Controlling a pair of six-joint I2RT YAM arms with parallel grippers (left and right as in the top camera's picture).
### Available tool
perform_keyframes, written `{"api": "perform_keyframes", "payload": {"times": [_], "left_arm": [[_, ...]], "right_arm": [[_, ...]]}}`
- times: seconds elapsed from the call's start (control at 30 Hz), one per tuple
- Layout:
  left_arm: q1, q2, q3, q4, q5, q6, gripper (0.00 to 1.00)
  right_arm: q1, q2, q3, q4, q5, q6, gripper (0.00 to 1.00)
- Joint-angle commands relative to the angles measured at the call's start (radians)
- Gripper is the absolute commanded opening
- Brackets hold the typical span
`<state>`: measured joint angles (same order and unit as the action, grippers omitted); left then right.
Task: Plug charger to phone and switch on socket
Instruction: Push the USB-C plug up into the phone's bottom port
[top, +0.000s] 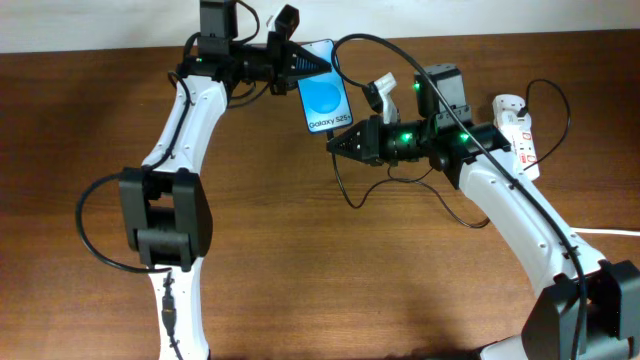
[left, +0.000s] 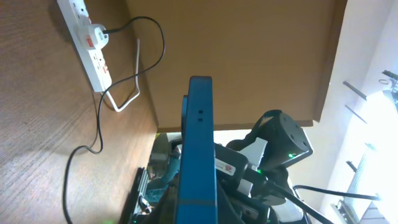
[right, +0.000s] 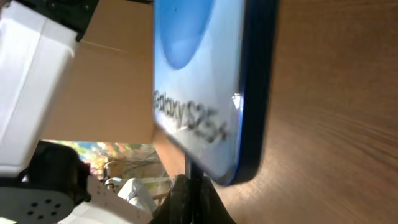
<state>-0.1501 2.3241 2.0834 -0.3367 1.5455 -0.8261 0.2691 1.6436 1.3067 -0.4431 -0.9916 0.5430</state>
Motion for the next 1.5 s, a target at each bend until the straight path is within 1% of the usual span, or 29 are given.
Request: {"api": "perform_keyframes", "payload": {"times": [0.0, 0.07, 0.17, 0.3, 0.7, 1.03, 1.2, 1.47], "left_arm": [[0.023, -0.055, 0.010, 0.005, 0.029, 0.012, 0.00], [0.043, -0.055, 0.010, 0.005, 0.029, 0.012, 0.00], [0.050, -0.055, 0.010, 0.005, 0.029, 0.012, 0.00], [0.050, -0.055, 0.010, 0.005, 0.029, 0.012, 0.00], [0.006, -0.055, 0.010, 0.005, 0.029, 0.012, 0.00], [0.004, -0.055, 0.010, 0.002, 0.029, 0.012, 0.00], [0.004, -0.055, 0.010, 0.002, 0.029, 0.012, 0.00], [0.004, -0.055, 0.010, 0.002, 0.029, 0.012, 0.00]], "right_arm": [[0.005, 0.002, -0.002, -0.018, -0.053, -0.006, 0.04], [0.005, 0.002, -0.002, -0.052, -0.052, -0.031, 0.04], [0.005, 0.002, -0.002, -0.054, -0.053, -0.034, 0.04], [0.005, 0.002, -0.002, -0.011, -0.053, -0.037, 0.04], [0.005, 0.002, -0.002, 0.009, -0.052, -0.037, 0.04], [0.003, 0.002, -0.002, 0.013, -0.044, -0.036, 0.04], [-0.032, 0.002, -0.002, 0.008, -0.055, -0.029, 0.04], [-0.034, 0.002, -0.002, -0.001, -0.055, -0.029, 0.04]]}}
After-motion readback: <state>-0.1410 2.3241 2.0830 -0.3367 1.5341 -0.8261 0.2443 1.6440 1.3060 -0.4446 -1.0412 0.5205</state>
